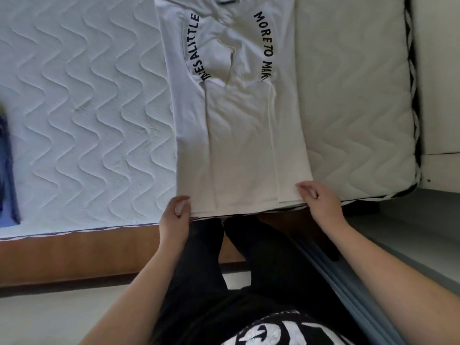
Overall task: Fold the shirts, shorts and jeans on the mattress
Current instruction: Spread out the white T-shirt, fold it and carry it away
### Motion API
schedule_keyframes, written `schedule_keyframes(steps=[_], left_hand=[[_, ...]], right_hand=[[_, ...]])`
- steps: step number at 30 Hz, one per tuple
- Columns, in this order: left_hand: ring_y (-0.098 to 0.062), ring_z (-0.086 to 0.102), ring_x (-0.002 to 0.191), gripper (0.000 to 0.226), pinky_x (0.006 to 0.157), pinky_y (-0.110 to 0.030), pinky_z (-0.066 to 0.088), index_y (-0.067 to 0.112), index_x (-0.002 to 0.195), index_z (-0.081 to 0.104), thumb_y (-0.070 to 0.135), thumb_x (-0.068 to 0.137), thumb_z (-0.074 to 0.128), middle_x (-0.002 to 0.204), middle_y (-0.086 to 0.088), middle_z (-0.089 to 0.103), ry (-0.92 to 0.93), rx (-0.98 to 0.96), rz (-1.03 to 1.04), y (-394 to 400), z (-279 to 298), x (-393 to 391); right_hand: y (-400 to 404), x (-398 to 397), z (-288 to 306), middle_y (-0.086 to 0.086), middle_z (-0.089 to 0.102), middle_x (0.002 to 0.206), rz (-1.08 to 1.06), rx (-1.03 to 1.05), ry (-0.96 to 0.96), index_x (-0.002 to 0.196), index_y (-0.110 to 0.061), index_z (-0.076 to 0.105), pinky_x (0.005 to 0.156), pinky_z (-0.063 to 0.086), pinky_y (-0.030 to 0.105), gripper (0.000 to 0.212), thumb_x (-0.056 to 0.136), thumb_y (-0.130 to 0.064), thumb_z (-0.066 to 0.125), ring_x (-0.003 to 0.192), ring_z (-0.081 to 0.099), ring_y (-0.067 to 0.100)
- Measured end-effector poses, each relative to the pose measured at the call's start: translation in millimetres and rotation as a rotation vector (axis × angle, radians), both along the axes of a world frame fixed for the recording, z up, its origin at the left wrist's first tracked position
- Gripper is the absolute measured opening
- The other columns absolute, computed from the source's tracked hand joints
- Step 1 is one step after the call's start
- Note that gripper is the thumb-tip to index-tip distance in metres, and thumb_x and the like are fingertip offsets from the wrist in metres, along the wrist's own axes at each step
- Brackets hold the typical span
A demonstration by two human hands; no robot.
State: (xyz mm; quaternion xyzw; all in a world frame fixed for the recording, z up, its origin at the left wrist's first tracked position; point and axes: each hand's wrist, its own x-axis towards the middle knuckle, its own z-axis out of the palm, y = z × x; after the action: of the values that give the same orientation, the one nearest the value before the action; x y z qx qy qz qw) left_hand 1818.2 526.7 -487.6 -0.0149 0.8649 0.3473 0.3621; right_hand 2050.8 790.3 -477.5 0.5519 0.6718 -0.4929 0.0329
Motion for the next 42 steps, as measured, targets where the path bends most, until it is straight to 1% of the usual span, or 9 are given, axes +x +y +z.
schedule_keyframes(steps=[3, 6, 9, 13, 18, 25, 30, 34, 42], left_hand=[[0.006, 0.061, 0.068, 0.029, 0.059, -0.009, 0.046, 0.047, 0.104, 0.066, 0.021, 0.093, 0.064, 0.085, 0.015, 0.070, -0.047, 0.063, -0.091, -1, 22, -5], [-0.003, 0.061, 0.087, 0.062, 0.066, -0.010, 0.046, 0.042, 0.132, 0.052, 0.004, 0.085, 0.067, 0.111, 0.011, 0.060, -0.133, 0.050, -0.274, -3, 37, -14], [-0.014, 0.052, 0.102, 0.071, 0.078, -0.020, 0.043, 0.036, 0.138, 0.046, -0.005, 0.082, 0.059, 0.122, 0.010, 0.050, 0.066, -0.003, -0.421, -5, 44, -19], [-0.023, 0.055, 0.099, 0.056, 0.078, -0.034, 0.048, 0.035, 0.124, 0.058, -0.004, 0.084, 0.053, 0.117, 0.007, 0.059, 0.321, -0.073, -0.395, -4, 46, -29], [-0.033, 0.059, 0.094, 0.046, 0.081, -0.041, 0.050, 0.024, 0.114, 0.069, -0.004, 0.080, 0.055, 0.111, -0.001, 0.067, 0.426, -0.096, -0.485, -4, 57, -45], [-0.040, 0.056, 0.107, 0.015, 0.089, -0.049, 0.045, 0.010, 0.088, 0.078, 0.002, 0.074, 0.077, 0.114, -0.015, 0.062, 0.725, -0.019, -0.700, -17, 94, -71], [-0.033, 0.069, 0.072, 0.014, 0.070, -0.039, 0.052, 0.005, 0.081, 0.074, -0.003, 0.072, 0.081, 0.082, -0.007, 0.073, 0.778, 0.163, -0.962, -38, 130, -87], [-0.028, 0.069, 0.086, 0.015, 0.075, -0.033, 0.049, 0.018, 0.103, 0.077, 0.023, 0.090, 0.071, 0.091, -0.001, 0.076, 0.622, 0.079, -1.021, -59, 150, -95], [-0.013, 0.070, 0.088, 0.027, 0.074, -0.020, 0.041, 0.031, 0.117, 0.070, 0.039, 0.092, 0.065, 0.099, 0.011, 0.075, 0.434, 0.060, -1.115, -77, 173, -93]], right_hand=[[3, 1, 22, -0.017, 0.061, 0.108, 0.101, -0.094, 0.013, 0.113, -0.038, 0.063, 0.079, 0.033, -0.005, 0.029, 0.089, -0.024, 0.071, 0.100, 0.057, 0.003], [6, 5, 34, -0.013, 0.050, 0.128, 0.355, -0.087, -0.045, 0.138, -0.036, 0.049, 0.100, 0.033, 0.016, 0.061, 0.087, -0.009, 0.069, 0.114, 0.048, 0.004], [6, 4, 38, -0.002, 0.051, 0.126, 0.606, 0.170, -0.161, 0.142, -0.030, 0.047, 0.099, 0.040, 0.034, 0.069, 0.084, 0.007, 0.055, 0.108, 0.052, 0.023], [5, 4, 50, 0.007, 0.069, 0.104, 0.562, 0.573, -0.207, 0.121, -0.017, 0.069, 0.080, 0.042, 0.038, 0.052, 0.077, 0.010, 0.067, 0.081, 0.059, 0.035], [7, -5, 73, 0.008, 0.072, 0.080, 0.583, 0.858, -0.171, 0.093, -0.011, 0.076, 0.073, 0.040, 0.039, 0.019, 0.077, -0.021, 0.082, 0.063, 0.064, 0.031], [0, -12, 115, 0.011, 0.071, 0.108, 0.722, 1.045, -0.029, 0.080, -0.009, 0.075, 0.084, 0.042, 0.042, 0.015, 0.071, -0.017, 0.085, 0.101, 0.067, 0.034], [-11, -5, 145, 0.010, 0.072, 0.070, 0.817, 1.034, 0.051, 0.077, -0.003, 0.075, 0.065, 0.057, 0.042, 0.029, 0.056, -0.007, 0.094, 0.060, 0.070, 0.028], [-25, 6, 174, 0.012, 0.070, 0.063, 0.810, 0.993, 0.067, 0.082, -0.002, 0.078, 0.055, 0.055, 0.038, 0.033, 0.053, -0.002, 0.094, 0.050, 0.067, 0.027], [-57, 36, 196, 0.017, 0.075, 0.098, 0.666, 0.618, -0.106, 0.104, -0.005, 0.077, 0.081, 0.054, 0.051, 0.026, 0.079, -0.001, 0.078, 0.089, 0.072, 0.036]])
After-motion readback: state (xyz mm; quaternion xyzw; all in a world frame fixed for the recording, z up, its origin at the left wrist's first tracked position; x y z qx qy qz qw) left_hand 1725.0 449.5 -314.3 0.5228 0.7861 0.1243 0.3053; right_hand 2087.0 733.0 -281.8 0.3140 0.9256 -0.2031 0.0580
